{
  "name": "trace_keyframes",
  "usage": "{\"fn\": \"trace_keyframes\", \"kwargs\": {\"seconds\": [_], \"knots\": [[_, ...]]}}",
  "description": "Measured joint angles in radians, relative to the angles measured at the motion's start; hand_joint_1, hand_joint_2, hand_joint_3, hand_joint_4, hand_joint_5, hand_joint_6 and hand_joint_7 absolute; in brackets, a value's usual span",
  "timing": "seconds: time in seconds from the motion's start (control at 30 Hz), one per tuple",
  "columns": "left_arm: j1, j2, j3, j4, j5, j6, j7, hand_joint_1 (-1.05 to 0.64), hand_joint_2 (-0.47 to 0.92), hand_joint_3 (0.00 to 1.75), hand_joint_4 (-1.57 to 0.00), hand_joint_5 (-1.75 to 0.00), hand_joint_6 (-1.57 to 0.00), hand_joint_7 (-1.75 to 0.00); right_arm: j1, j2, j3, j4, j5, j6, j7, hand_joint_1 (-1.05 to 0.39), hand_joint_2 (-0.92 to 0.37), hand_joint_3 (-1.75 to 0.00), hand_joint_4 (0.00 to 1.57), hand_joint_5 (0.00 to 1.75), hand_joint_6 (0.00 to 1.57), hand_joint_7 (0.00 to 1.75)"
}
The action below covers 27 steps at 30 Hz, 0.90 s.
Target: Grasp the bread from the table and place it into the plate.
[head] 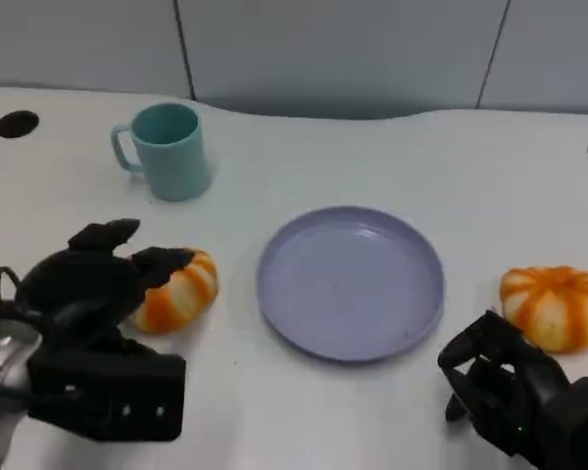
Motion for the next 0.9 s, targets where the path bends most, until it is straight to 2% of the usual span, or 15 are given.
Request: {"fn": "trace_keyframes", "kwargs": {"seconds": [0.13,0.23,0.37,0.5,0.7,0.83,0.9], "knots": [[-0.104,-0.007,-0.072,0.129,0.026,0.035,-0.027,-0.88,0.92,0.01,0.0,0.0,-0.01,0.0,0.008,-0.002,0.002,-0.012,-0.008,0.004,-0.001,-0.26,-0.92,-0.34,0.62,1.75,0.39,1.75],[-0.135,-0.007,-0.094,0.166,0.026,0.05,-0.029,-0.88,0.91,0.0,0.0,0.0,-0.02,0.0,0.014,-0.002,0.001,-0.022,-0.009,0.007,-0.001,-0.27,-0.92,-0.34,0.62,1.75,0.39,1.75],[-0.266,-0.059,-0.165,0.405,0.043,0.07,-0.013,-0.87,0.91,0.0,0.0,0.0,-0.02,0.0,0.026,0.005,0.007,-0.056,-0.009,0.053,-0.004,-0.27,-0.92,-0.33,0.6,1.75,0.39,1.75],[-0.314,-0.074,-0.2,0.492,0.042,0.064,0.013,-0.85,0.88,0.0,0.0,0.0,-0.03,-0.01,0.038,0.006,0.008,-0.073,-0.009,0.076,-0.005,-0.26,-0.92,-0.33,0.61,1.75,0.39,1.75],[-0.481,-0.184,-0.258,0.856,0.026,0.066,0.072,-0.85,0.84,0.0,0.0,0.0,-0.07,-0.02,0.057,0.002,0.01,-0.083,-0.012,0.048,-0.006,-0.26,-0.92,-0.33,0.63,1.75,0.4,1.75],[-0.55,-0.225,-0.286,0.988,0.014,0.054,0.109,-0.86,0.81,0.0,-0.04,-0.02,-0.12,-0.03,0.072,0.001,0.01,-0.098,-0.011,0.052,-0.004,-0.26,-0.92,-0.34,0.62,1.75,0.4,1.75],[-0.565,-0.239,-0.294,1.028,0.007,0.051,0.127,-0.86,0.78,0.0,-0.12,-0.06,-0.18,-0.05,0.074,0.0,0.01,-0.11,-0.011,0.053,-0.003,-0.26,-0.92,-0.34,0.62,1.75,0.4,1.75]]}}
